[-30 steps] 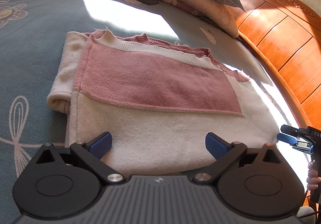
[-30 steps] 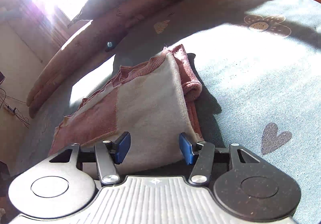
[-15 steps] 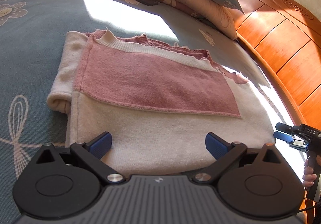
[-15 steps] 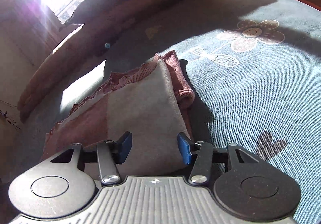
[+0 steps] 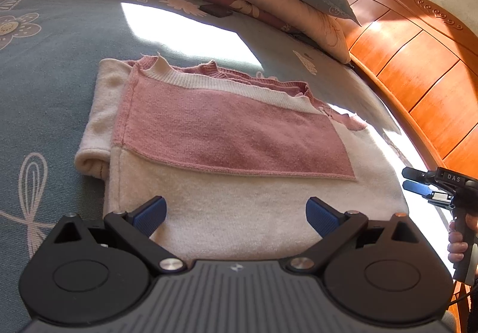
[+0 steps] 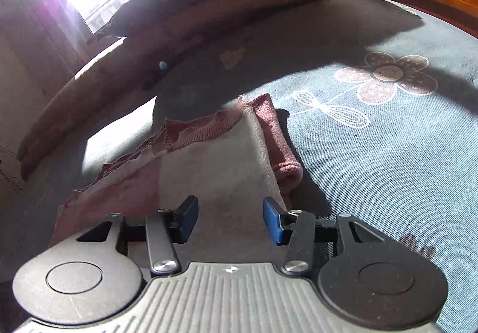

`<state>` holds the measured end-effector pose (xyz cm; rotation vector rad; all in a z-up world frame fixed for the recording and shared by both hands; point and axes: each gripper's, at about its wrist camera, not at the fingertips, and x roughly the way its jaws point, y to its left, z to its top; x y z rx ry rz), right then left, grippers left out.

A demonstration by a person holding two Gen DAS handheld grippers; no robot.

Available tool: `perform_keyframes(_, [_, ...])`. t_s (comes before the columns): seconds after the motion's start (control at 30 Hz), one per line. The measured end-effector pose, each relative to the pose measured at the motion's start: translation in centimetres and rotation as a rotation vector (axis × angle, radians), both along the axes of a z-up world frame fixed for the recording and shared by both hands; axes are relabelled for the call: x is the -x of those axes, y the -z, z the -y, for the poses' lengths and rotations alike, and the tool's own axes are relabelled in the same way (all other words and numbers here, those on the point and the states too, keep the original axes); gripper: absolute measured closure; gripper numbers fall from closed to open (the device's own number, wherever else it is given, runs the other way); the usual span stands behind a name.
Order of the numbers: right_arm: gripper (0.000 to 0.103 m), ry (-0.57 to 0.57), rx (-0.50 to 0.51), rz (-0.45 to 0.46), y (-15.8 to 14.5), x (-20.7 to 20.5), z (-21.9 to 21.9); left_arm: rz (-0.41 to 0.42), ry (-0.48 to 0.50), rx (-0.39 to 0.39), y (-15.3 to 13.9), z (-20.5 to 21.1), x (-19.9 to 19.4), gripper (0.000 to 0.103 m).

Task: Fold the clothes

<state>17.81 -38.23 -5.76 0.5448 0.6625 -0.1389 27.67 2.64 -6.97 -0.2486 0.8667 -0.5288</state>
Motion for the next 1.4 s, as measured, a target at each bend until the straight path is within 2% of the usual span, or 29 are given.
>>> perform_keyframes(0.13, [0.05,-0.032,0.034,0.032,-1.0,-3.2,-0.7,0.005,0.002,0.003,0.1,0.0,-0.1,0.004])
perform_keyframes(0.27, [0.05,-0.037,0.102,-0.048,0.7,-6.1,-1.1,-0.002,0.001,-0.028,0.2,0.1,-0.2,0.004])
perform_keyframes(0.33, [0.051,-0.011,0.106,-0.096,1.9,-6.5,-0.6,-0.003,-0.003,-0.046,0.3,0.1,-0.3,0.004])
perform_keyframes(0.4, [0.051,0.025,0.048,-0.067,2.3,-6.1,0.2,0.01,-0.012,-0.043,0.1,-0.2,-0.3,0.004])
perform_keyframes(0.47, [0.051,0.039,0.042,-0.053,1.9,-5.6,-0.1,0.021,-0.023,-0.025,-0.2,-0.6,-0.2,0.004])
perform_keyframes(0.67, [0.051,-0.096,0.172,0.011,-0.7,-5.8,-4.5,0.044,-0.046,0.002,-0.7,-1.3,-0.2,0.004])
perform_keyframes(0.8, [0.051,-0.189,0.135,0.027,-1.6,-6.3,-7.3,0.044,-0.045,0.0,-0.7,-1.2,-0.2,0.004])
perform_keyframes(0.87, [0.051,-0.261,0.13,0.022,-1.5,-6.2,-8.9,0.047,-0.044,0.002,-0.8,-1.3,-0.1,0.004])
perform_keyframes(0.93, [0.051,-0.31,0.176,0.006,-1.0,-6.5,-10.7,0.051,-0.043,0.005,-0.9,-1.4,0.0,0.004])
perform_keyframes(1.03, [0.051,-0.326,0.217,-0.029,0.2,-7.9,-12.2,0.046,-0.047,0.006,-0.8,-1.6,-0.1,0.004])
perform_keyframes(1.13, [0.051,-0.293,0.227,-0.077,1.4,-9.7,-12.5,0.042,-0.054,0.004,-0.8,-1.8,-0.2,0.004])
perform_keyframes(1.2, [0.051,-0.289,0.212,-0.069,1.1,-9.6,-12.7,0.044,-0.059,0.005,-0.8,-2.0,-0.3,0.004])
perform_keyframes(1.3, [0.05,-0.342,0.173,-0.024,0.1,-8.0,-13.4,0.053,-0.074,0.018,-1.2,-2.5,-0.3,0.004])
perform_keyframes(1.4, [0.048,-0.403,0.094,-0.007,-0.4,-5.9,-14.1,0.051,-0.092,0.028,-1.2,-2.9,-0.4,0.004])
